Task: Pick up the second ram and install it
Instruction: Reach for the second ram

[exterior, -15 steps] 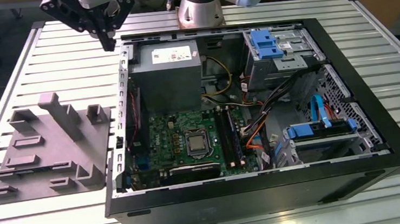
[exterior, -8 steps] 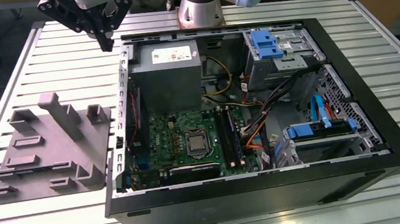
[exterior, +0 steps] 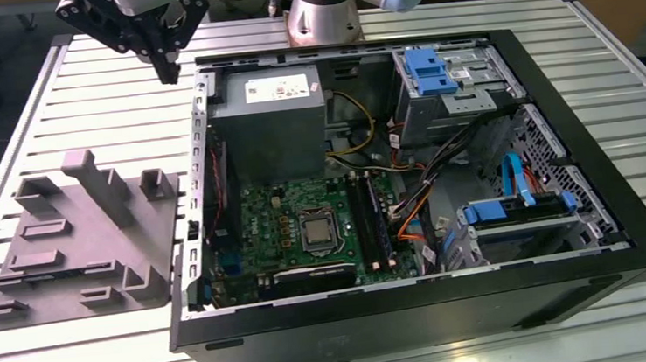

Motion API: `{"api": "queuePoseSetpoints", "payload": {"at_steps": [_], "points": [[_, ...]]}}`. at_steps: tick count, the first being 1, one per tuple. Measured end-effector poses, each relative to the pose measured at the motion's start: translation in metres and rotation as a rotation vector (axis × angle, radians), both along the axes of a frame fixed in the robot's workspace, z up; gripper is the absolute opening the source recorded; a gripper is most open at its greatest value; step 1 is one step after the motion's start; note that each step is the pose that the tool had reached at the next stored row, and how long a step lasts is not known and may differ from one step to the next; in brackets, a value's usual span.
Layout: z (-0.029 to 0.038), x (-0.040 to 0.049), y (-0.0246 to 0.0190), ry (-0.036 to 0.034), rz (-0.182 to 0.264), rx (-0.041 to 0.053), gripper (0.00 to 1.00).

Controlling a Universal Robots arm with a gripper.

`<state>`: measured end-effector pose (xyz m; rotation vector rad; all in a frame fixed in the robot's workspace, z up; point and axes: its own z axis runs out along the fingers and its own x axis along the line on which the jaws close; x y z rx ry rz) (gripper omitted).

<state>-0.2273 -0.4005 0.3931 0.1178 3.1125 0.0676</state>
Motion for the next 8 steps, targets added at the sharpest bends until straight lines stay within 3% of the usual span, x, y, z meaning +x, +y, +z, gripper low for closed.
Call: {"api": "queuePoseSetpoints", "payload": {"at_steps": [8], "points": [[0.0000, -0.0019, -0.0002, 0.0000, 0.000, 0.0000, 0.11]]}}
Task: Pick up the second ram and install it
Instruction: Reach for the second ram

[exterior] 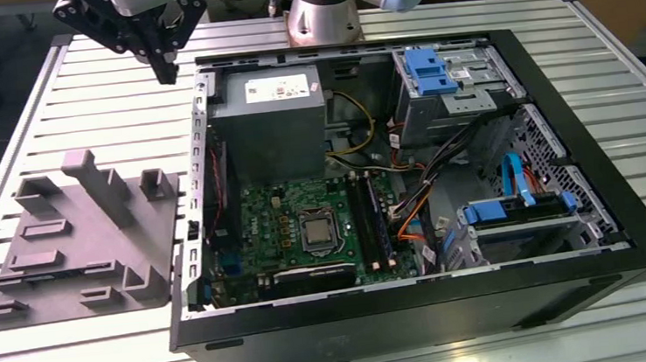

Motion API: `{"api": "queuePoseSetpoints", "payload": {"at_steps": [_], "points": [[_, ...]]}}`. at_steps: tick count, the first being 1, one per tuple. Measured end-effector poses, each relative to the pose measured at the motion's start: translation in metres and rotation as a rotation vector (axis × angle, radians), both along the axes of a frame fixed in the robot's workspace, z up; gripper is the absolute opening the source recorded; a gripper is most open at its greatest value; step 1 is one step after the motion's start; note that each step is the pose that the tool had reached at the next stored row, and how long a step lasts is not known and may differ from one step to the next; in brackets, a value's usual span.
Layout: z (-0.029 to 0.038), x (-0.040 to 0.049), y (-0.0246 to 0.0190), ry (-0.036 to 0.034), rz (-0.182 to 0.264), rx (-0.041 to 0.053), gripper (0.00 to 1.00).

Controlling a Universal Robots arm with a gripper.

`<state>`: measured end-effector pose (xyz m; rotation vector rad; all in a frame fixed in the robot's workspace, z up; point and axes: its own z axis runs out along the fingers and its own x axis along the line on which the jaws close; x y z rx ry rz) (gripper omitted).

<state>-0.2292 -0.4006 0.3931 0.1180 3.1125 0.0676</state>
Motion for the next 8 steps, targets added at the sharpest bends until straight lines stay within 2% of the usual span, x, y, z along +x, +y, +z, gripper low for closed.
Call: {"api": "queuePoseSetpoints", "payload": {"at_steps": [8], "points": [[0.0000, -0.0017, -0.0001, 0.0000, 0.000, 0.0000, 0.11]]}}
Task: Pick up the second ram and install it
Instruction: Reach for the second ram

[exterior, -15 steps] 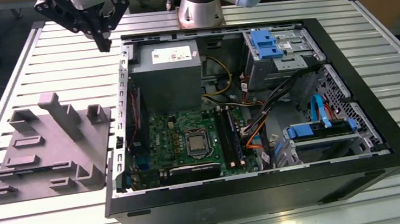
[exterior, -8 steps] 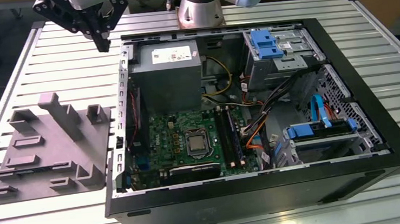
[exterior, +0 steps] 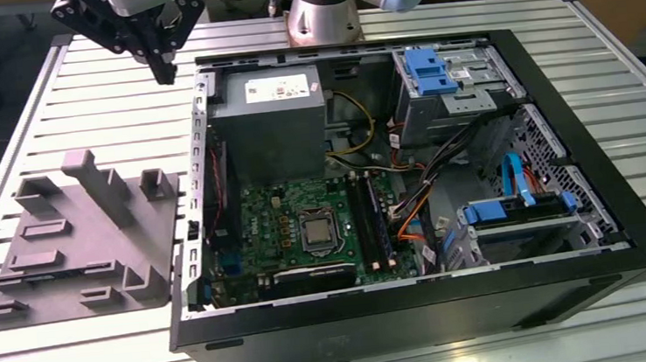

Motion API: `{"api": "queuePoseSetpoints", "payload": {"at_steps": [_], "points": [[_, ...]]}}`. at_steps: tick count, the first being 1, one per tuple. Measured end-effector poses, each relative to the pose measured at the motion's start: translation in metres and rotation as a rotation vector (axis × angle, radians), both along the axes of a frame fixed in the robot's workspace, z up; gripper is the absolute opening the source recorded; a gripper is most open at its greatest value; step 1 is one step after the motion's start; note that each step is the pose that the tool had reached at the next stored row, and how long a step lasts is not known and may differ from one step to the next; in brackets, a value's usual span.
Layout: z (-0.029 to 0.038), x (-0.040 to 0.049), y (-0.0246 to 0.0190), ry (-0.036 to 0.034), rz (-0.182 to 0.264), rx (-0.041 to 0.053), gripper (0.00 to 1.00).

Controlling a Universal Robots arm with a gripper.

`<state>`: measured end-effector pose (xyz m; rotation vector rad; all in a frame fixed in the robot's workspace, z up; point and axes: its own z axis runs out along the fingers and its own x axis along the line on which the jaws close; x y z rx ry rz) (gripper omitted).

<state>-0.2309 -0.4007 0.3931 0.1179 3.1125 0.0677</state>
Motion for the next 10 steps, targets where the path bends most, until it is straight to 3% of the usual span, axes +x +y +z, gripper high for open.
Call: {"api": "queuePoseSetpoints", "payload": {"at_steps": [10], "points": [[-0.0001, -0.0029, -0.0003, 0.0000, 0.000, 0.0000, 0.11]]}}
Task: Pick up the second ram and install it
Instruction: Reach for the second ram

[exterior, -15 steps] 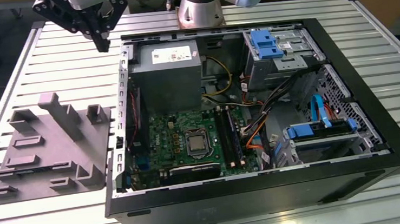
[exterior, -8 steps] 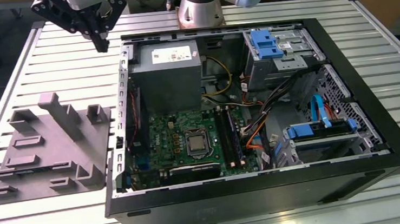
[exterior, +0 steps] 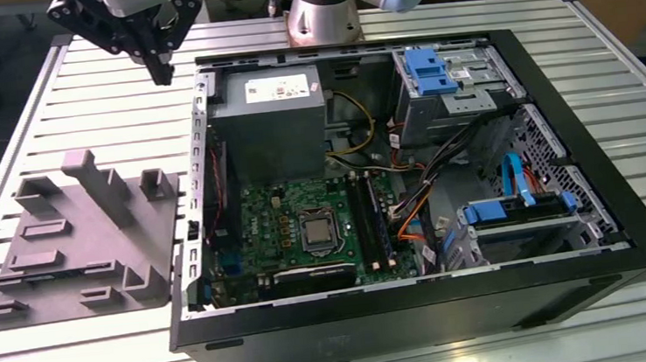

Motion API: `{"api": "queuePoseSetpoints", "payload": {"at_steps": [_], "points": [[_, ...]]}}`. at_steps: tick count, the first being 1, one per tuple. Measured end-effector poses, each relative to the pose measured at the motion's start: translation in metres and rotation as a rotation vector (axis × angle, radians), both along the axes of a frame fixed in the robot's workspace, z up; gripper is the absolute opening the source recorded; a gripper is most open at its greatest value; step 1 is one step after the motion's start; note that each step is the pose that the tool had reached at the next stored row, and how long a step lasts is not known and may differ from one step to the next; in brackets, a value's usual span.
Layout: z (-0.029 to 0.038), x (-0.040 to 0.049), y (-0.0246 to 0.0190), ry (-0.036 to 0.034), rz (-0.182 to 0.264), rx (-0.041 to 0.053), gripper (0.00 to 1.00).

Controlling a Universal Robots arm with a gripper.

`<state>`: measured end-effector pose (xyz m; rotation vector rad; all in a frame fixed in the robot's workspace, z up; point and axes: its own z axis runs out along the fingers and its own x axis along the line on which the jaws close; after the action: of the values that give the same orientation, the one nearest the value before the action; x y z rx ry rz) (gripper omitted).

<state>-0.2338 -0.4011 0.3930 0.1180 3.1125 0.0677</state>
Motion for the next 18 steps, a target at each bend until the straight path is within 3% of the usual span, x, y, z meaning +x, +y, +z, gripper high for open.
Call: {"api": "queuePoseSetpoints", "payload": {"at_steps": [18], "points": [[-0.0013, -0.0146, -0.0034, 0.0000, 0.000, 0.0000, 0.11]]}}
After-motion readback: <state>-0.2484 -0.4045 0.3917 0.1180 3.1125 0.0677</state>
